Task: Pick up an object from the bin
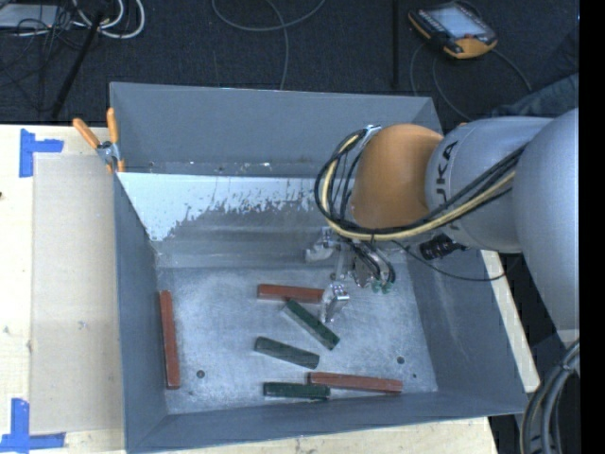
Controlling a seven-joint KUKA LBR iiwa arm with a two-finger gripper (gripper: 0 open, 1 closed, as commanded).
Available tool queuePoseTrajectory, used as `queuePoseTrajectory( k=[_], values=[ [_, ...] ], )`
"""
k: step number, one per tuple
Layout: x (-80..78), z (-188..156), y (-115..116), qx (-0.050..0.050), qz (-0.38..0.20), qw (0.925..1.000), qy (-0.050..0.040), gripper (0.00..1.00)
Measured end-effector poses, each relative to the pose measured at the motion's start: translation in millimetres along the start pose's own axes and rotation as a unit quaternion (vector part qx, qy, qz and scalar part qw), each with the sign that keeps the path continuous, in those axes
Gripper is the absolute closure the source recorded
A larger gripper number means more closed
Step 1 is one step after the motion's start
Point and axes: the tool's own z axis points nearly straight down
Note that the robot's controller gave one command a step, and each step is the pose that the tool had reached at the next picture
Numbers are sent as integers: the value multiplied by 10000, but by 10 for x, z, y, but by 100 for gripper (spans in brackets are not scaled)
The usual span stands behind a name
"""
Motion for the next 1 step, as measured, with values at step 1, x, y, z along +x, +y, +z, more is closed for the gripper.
queuePoseTrajectory(
  k=[1],
  values=[
    [15, 31, -6, -5, -9, 10000, 33, 0]
  ],
)
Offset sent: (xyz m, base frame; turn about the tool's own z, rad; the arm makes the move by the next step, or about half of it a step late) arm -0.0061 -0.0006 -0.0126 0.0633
